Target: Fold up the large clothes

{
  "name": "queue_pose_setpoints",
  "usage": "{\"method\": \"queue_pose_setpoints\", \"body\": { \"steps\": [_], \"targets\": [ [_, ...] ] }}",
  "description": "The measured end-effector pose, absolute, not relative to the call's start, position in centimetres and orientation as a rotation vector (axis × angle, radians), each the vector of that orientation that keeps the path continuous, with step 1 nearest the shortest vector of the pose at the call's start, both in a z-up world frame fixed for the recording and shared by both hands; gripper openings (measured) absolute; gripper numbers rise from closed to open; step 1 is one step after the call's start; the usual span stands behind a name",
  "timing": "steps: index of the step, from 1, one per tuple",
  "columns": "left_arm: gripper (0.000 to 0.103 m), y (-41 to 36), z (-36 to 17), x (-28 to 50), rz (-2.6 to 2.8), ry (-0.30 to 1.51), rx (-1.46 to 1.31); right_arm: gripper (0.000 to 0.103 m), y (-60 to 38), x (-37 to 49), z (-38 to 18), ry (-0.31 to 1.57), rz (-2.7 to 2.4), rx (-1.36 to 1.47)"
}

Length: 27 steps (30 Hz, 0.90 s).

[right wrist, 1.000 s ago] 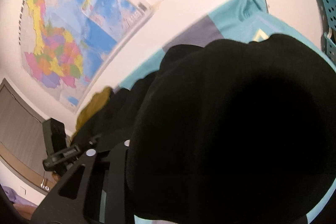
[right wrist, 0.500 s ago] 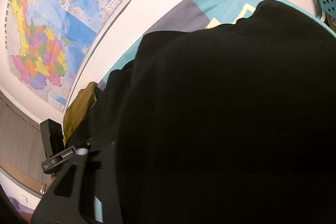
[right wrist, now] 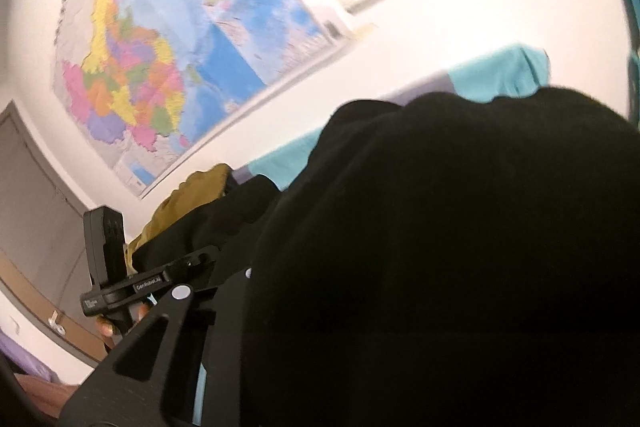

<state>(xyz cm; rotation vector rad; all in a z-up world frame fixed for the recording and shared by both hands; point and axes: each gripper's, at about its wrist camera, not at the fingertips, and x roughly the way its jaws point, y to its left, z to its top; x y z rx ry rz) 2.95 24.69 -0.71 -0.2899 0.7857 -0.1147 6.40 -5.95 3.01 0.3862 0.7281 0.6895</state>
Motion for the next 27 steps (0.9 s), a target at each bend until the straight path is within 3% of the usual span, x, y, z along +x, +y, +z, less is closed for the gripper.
{"method": "queue_pose_setpoints", "body": {
  "steps": [10,18,24,27],
  "targets": [
    [0.022,31.8,11.1,1.5,-0.032,0.581,-0.231,0.022,0.6,6.8,14.0,0.522,0.859,0.287],
    [0.022,43.8,19.9,-1.2,0.217,0.398,-0.199,0.022,14.8,10.2,21.7,0.363,1.111,0.329],
    [0.023,55.7,20.5,-3.4,0.479,0.339,-0.214,0.022,28.4,11.0,19.0,0.425,1.283,0.341],
    [0.023,62.1,14.6,-4.1,0.629,0.418,-0.232,0.023,34.9,10.3,12.7,0.588,1.343,0.323]
  ]
}}
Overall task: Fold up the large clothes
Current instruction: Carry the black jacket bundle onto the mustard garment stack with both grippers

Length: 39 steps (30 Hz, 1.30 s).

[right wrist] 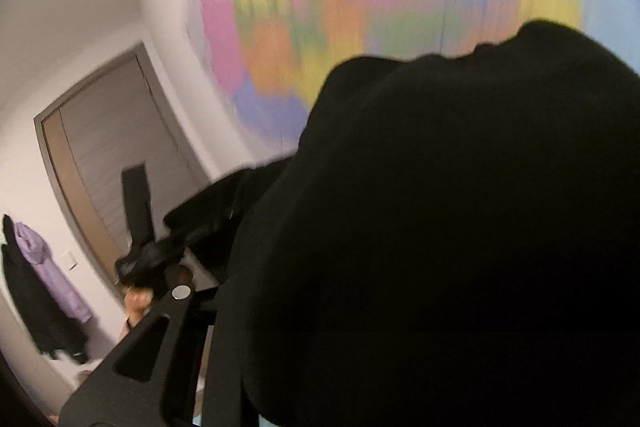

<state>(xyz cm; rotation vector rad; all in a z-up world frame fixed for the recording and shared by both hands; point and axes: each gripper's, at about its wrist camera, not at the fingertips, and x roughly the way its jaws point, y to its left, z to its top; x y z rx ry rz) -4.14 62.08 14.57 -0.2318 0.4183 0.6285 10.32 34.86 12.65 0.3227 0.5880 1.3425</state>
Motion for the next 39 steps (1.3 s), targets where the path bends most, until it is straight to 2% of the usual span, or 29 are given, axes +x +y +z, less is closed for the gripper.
{"method": "queue_pose_setpoints", "body": {
  "steps": [2,4,5,7,8,10,11,15,18,20,21,22,24,27,33,36,39],
  "targets": [
    [0.023,65.6,9.8,-4.4,0.685,0.514,-0.304,0.026,38.7,9.5,7.2,0.736,1.349,0.269],
    [0.023,69.3,3.5,-4.9,0.731,0.654,-0.438,0.036,40.9,9.0,2.2,0.923,1.327,0.231],
    [0.024,70.1,1.6,-5.5,0.726,0.671,-0.478,0.038,40.9,8.9,0.2,0.974,1.313,0.244],
    [0.037,70.6,-0.2,-7.0,0.707,0.637,-0.523,0.048,39.6,9.1,-0.8,0.978,1.334,0.295],
    [0.039,70.4,-0.2,-7.6,0.711,0.616,-0.511,0.051,38.8,9.2,-0.4,0.970,1.345,0.294],
    [0.039,70.4,0.2,-8.0,0.703,0.616,-0.498,0.065,36.9,9.2,0.9,0.931,1.351,0.285],
    [0.039,70.6,0.4,-8.1,0.695,0.616,-0.506,0.066,35.7,9.3,1.5,0.917,1.349,0.282],
    [0.039,71.9,0.9,-8.2,0.643,0.635,-0.553,0.065,32.3,11.1,2.6,0.896,1.272,0.340],
    [0.040,72.4,0.9,-7.8,0.645,0.643,-0.540,0.024,31.5,11.5,1.9,0.926,1.267,0.345],
    [0.052,72.7,0.7,-8.0,0.690,0.647,-0.550,0.020,31.2,9.6,2.0,0.897,1.298,0.312],
    [0.073,72.5,0.2,-8.0,0.755,0.679,-0.535,0.019,30.6,9.0,1.6,0.894,1.314,0.301],
    [0.085,72.3,0.0,-8.0,0.815,0.706,-0.508,0.018,30.7,8.3,1.7,0.905,1.325,0.287],
    [0.085,71.9,-0.1,-7.9,0.849,0.707,-0.441,0.018,31.3,7.2,0.6,0.974,1.292,0.192],
    [0.085,70.4,1.2,-8.4,0.892,0.677,-0.387,0.027,31.1,7.1,0.4,1.001,1.262,0.172],
    [0.086,67.5,5.1,-12.9,1.005,0.522,-0.311,0.038,28.1,5.2,3.9,0.879,1.254,0.057],
    [0.086,66.2,6.5,-15.0,0.988,0.449,-0.292,0.039,26.6,3.6,5.2,0.794,1.232,-0.042],
    [0.086,64.0,6.8,-14.6,0.879,0.459,-0.249,0.039,25.5,2.2,7.4,0.652,1.235,-0.063]
  ]
}}
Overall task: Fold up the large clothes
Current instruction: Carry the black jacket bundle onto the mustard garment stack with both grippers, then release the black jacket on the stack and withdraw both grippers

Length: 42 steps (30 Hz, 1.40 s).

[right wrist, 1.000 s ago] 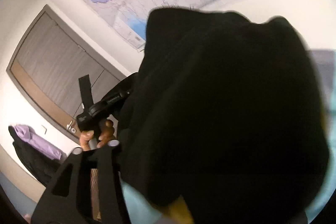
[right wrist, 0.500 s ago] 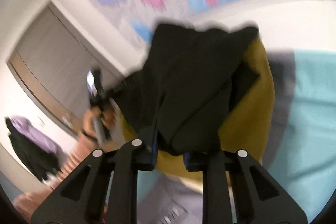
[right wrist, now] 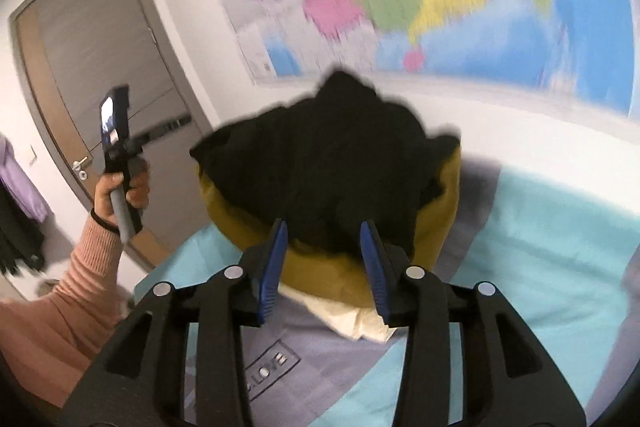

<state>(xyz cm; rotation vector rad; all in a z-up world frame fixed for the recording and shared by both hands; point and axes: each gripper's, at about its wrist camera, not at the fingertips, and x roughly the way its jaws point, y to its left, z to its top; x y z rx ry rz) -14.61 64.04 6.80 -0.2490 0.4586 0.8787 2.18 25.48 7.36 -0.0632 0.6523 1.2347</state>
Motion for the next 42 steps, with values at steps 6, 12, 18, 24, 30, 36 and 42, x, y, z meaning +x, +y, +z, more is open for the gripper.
{"method": "queue_pose_setpoints", "body": {
  "steps": [6,12,18,24,30,36,42],
  "targets": [
    [0.086,61.1,4.6,-10.3,0.723,0.541,-0.212,0.043,31.1,3.3,10.1,0.553,1.255,-0.067],
    [0.086,59.9,1.9,-6.8,0.684,0.598,-0.229,0.042,36.9,7.0,6.7,0.658,1.135,-0.124],
    [0.086,58.5,0.7,-7.2,0.718,0.606,-0.197,0.040,37.0,8.0,1.4,0.780,1.143,-0.163],
    [0.086,56.7,1.7,-7.5,0.766,0.590,-0.160,0.042,35.1,7.0,3.0,0.729,1.149,-0.126],
    [0.089,53.7,3.0,-8.2,0.743,0.555,-0.132,0.046,34.5,4.0,3.3,0.631,1.182,-0.183],
    [0.092,52.0,1.7,-7.3,0.728,0.600,-0.135,0.052,35.3,3.6,1.5,0.685,1.169,-0.227],
    [0.096,49.8,2.1,-9.7,0.699,0.567,-0.204,0.070,33.0,1.2,2.9,0.606,1.199,-0.194]
  ]
}}
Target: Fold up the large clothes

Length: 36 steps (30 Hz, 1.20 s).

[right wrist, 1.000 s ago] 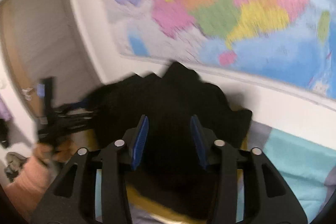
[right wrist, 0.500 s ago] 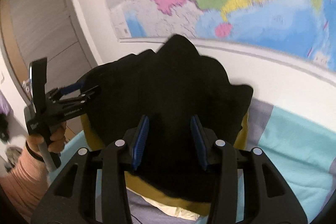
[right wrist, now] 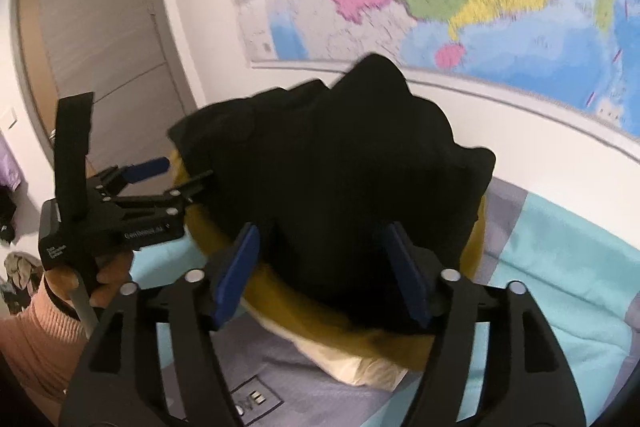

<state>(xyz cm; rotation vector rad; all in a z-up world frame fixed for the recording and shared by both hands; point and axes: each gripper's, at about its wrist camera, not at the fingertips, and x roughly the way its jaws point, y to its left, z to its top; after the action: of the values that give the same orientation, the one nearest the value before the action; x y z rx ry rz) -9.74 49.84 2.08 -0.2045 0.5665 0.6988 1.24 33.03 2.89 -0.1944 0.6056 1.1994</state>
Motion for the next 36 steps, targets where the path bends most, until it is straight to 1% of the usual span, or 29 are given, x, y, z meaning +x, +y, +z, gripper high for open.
{"method": "queue_pose_setpoints", "body": {
  "steps": [1,5,6,10,22,36],
  "targets": [
    [0.096,49.4,2.1,-10.0,0.703,0.570,-0.204,0.074,32.6,0.6,3.0,0.584,1.194,-0.199],
    [0.096,47.3,2.0,-11.5,0.706,0.558,-0.217,0.084,31.2,-1.6,2.9,0.530,1.193,-0.211],
    [0.096,46.7,2.0,-11.7,0.711,0.558,-0.223,0.089,30.9,-2.1,2.8,0.518,1.190,-0.220],
    [0.096,44.6,1.8,-12.3,0.721,0.576,-0.207,0.097,29.9,-3.5,2.5,0.488,1.179,-0.239],
    [0.096,41.1,1.6,-15.3,0.721,0.565,-0.253,0.097,27.0,-6.6,1.6,0.470,1.167,-0.246],
    [0.096,38.2,1.3,-16.6,0.720,0.583,-0.215,0.097,25.0,-8.3,0.8,0.485,1.158,-0.228]
  ]
}}
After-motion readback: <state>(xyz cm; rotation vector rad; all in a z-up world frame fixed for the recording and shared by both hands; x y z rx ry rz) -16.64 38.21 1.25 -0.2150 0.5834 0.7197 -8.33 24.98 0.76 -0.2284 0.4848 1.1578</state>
